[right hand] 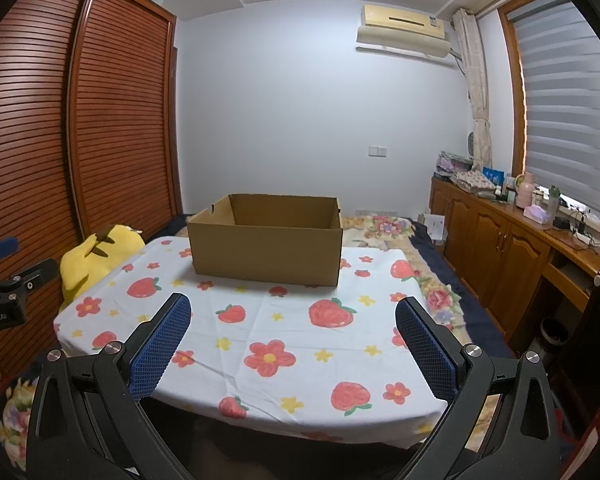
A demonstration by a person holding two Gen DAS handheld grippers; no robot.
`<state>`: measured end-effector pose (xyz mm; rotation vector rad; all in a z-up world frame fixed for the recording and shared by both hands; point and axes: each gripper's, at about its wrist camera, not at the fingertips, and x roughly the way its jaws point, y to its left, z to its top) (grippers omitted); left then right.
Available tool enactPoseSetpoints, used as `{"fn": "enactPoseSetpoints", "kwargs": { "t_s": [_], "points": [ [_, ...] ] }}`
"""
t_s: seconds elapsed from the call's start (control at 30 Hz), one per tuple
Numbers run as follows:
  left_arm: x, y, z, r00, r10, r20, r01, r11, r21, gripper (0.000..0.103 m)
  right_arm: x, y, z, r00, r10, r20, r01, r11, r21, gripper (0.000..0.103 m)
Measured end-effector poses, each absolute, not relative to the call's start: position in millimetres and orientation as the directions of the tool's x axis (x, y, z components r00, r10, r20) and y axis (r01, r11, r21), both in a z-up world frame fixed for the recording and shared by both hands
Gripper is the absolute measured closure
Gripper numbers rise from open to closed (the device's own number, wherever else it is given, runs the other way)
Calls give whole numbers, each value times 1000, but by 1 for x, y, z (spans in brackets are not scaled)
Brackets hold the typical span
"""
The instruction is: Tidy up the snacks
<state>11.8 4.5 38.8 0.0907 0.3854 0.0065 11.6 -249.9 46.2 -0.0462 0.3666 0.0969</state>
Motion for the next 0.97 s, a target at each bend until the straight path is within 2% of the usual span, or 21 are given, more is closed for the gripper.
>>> {"fn": "enactPoseSetpoints", "kwargs": {
  "t_s": [0.97],
  "points": [
    [14,7,31,918,29,-395,3,997,81,0,11,-252,46,928,84,-364,-100,995,-26,0]
  ]
}}
